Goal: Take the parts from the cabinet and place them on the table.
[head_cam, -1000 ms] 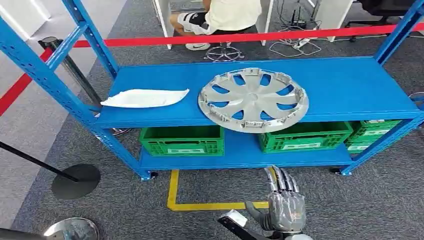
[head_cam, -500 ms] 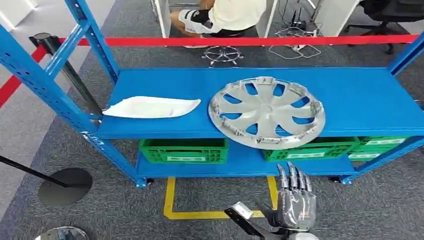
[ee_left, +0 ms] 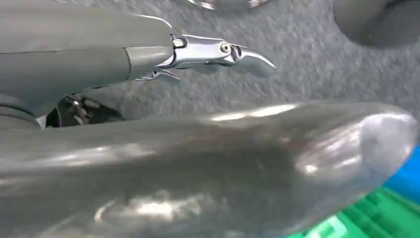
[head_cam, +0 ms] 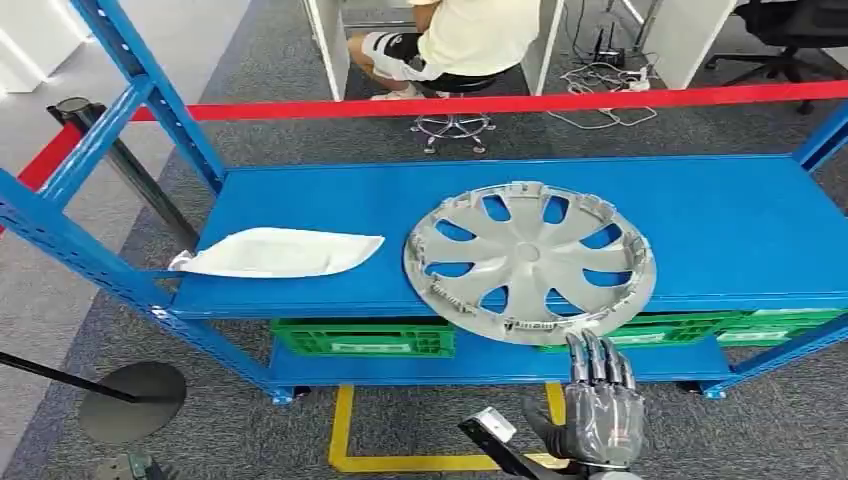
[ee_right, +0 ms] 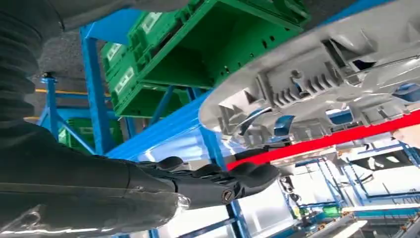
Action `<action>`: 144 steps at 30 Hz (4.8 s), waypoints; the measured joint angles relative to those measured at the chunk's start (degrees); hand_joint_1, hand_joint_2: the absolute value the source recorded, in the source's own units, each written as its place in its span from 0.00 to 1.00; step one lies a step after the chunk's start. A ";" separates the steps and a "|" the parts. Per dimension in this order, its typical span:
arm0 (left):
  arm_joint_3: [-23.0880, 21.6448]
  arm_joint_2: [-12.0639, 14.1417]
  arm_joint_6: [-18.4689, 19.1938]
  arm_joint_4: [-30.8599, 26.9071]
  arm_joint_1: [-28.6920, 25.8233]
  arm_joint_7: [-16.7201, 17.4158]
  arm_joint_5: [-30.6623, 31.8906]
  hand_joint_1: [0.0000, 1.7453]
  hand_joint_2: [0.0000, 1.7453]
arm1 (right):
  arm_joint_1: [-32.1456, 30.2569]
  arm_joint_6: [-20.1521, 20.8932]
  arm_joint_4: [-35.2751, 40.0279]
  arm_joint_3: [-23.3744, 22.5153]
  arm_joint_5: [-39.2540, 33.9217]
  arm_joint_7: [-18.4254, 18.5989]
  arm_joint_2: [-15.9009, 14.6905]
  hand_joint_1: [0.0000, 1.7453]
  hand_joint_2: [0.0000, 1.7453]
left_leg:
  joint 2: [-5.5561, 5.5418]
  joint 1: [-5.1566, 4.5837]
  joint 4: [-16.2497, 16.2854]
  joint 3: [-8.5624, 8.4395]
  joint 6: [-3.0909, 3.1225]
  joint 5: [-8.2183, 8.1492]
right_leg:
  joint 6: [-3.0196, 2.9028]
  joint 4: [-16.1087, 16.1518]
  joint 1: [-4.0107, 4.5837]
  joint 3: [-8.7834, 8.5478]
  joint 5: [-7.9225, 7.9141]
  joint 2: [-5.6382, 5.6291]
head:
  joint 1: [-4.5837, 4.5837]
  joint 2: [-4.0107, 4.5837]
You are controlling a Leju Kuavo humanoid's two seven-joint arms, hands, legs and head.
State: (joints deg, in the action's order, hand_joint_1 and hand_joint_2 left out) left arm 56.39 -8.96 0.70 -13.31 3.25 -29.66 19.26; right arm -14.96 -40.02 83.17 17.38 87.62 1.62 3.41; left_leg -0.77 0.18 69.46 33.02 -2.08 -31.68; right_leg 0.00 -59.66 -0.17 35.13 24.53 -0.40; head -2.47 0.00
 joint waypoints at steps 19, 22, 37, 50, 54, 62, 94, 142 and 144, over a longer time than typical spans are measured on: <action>0.31 0.33 0.09 0.28 -0.25 1.05 1.20 0.00 0.00 | 1.12 0.00 -0.20 -0.55 2.12 2.06 -0.76 0.00 1.00 | 0.76 0.77 -10.55 3.46 1.37 8.36 | 0.84 2.47 -0.19 -6.90 5.45 0.12 | 0.02 0.00; 0.31 0.39 0.11 0.28 -0.18 1.05 1.38 0.00 0.00 | 1.84 0.00 -0.61 -0.57 2.23 2.71 -1.29 0.00 1.00 | 0.76 0.71 -10.54 3.23 1.56 8.16 | 2.24 2.95 -0.30 -7.31 5.49 0.16 | 0.00 0.00; 0.28 0.50 1.09 0.28 -0.10 1.25 3.78 0.00 0.00 | 9.02 3.28 -11.02 -1.16 -1.36 3.12 -4.66 0.00 1.00 | 0.76 0.77 -10.90 2.50 1.45 8.38 | 3.31 3.00 -0.30 -7.76 5.48 0.18 | -0.02 0.00; 0.26 -0.44 1.77 0.37 -0.01 2.08 4.76 0.00 0.00 | 15.02 5.27 -19.30 -5.18 -2.84 0.68 -8.59 0.00 1.00 | 0.76 0.77 -10.93 2.31 1.48 8.40 | 3.31 3.01 -0.31 -7.95 5.47 0.19 | 0.00 0.00; 0.26 -0.94 1.47 0.42 -0.04 3.06 5.22 0.00 0.00 | 15.62 5.88 -19.98 -6.53 -1.44 0.72 -9.20 0.00 1.00 | 0.76 0.76 -10.93 2.30 1.54 8.46 | 3.34 3.01 -0.31 -7.98 5.41 0.20 | -0.02 0.00; 0.26 -1.84 0.66 0.52 -0.22 4.17 5.57 0.00 0.00 | 17.17 8.06 -22.01 -7.74 -0.31 0.37 -10.47 1.00 1.00 | 0.76 0.77 -10.93 2.20 1.55 8.53 | 3.40 3.02 -0.31 -8.04 5.34 0.18 | -0.02 0.00; 2.40 -3.15 -0.31 0.52 -0.61 4.00 5.75 0.00 0.00 | -1.88 9.03 5.63 0.77 1.99 6.74 -16.09 1.00 1.00 | 0.69 0.75 -11.00 2.04 1.46 8.38 | 3.32 3.03 -0.31 -8.24 5.52 0.31 | 0.00 0.00; 3.21 -2.32 -2.60 0.52 0.31 0.74 12.24 0.00 1.00 | -8.81 0.83 26.01 1.93 2.30 -5.18 -4.92 1.00 1.00 | 0.43 0.83 0.40 5.07 -0.02 1.73 | 0.62 0.29 -0.44 -0.05 -0.10 0.03 | -0.57 0.00; 3.21 -2.12 -2.40 0.52 0.61 0.52 12.59 0.00 1.00 | -8.48 0.83 25.62 3.22 2.29 -3.91 -5.93 1.00 1.00 | 0.44 0.33 -10.29 -2.36 0.98 4.33 | 1.09 0.27 -0.44 0.64 -0.94 -0.03 | -0.59 0.00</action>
State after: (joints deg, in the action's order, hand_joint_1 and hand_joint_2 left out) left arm 59.60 -11.08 -1.70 -12.79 3.86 -29.14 31.85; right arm -23.44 -39.19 108.78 20.59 89.92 -2.29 -2.52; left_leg -0.33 0.51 59.16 30.66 -1.10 -27.35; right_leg 1.09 -59.39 -0.61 35.76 23.59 -0.43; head -3.06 0.00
